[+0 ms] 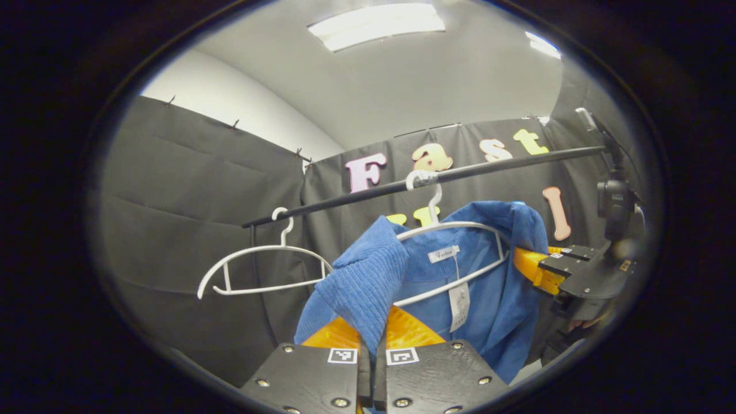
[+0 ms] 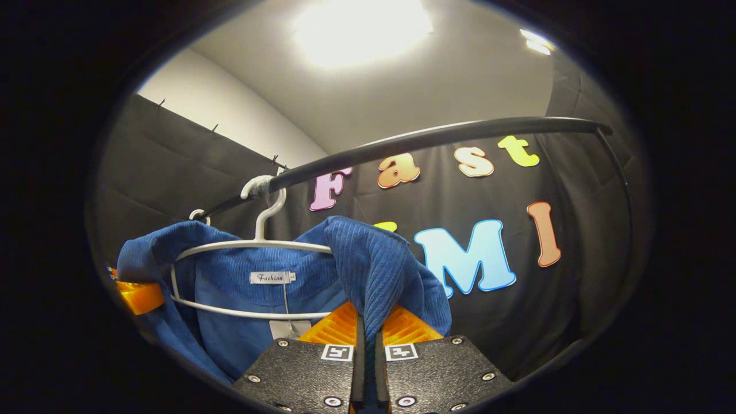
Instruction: Grasp the clothes on the hanger with both hands and then place them into the laundry hamper below.
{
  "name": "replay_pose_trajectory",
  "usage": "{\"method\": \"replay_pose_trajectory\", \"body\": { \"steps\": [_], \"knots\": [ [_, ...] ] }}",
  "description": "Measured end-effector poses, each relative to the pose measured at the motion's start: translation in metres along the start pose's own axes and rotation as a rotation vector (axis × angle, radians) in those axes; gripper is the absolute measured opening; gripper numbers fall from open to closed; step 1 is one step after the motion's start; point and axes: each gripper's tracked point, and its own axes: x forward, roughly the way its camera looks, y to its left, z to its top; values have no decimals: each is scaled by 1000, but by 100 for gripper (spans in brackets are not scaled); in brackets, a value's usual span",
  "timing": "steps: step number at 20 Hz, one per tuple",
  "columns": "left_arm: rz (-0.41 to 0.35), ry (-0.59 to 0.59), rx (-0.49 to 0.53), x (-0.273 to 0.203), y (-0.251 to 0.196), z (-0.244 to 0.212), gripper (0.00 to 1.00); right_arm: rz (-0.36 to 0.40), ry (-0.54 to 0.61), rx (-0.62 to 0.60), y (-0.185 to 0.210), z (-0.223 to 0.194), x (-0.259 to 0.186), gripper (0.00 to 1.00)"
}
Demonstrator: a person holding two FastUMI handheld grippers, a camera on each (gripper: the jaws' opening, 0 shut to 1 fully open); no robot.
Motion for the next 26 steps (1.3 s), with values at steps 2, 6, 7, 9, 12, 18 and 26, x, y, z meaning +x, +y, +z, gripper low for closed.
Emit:
{"method": "replay_pose_trajectory", "body": {
  "steps": [2, 6, 7, 9, 12, 18, 26],
  "knots": [
    [15, -17, 2, -2, 13, 12, 7, -11, -29, -21, -5, 14, 4, 6],
    [49, -27, -10, -3, 40, 27, 4, -26, -81, -54, -19, 37, 14, 5],
    [55, -22, -4, -2, 46, 28, 4, -31, -91, -62, -24, 42, 18, 5],
    [64, -16, 13, -1, 59, 31, 3, -34, -105, -75, -32, 45, 27, 5],
    [86, -18, 38, 3, 77, 39, 3, -50, -110, -83, -46, 44, 39, 6],
    [101, -11, 79, 25, 109, 31, 8, -94, -72, -75, -66, 28, 54, 6],
    [37, 32, 108, 64, 118, 8, 8, -157, 48, -120, -89, -20, 69, 6]
  ]
}}
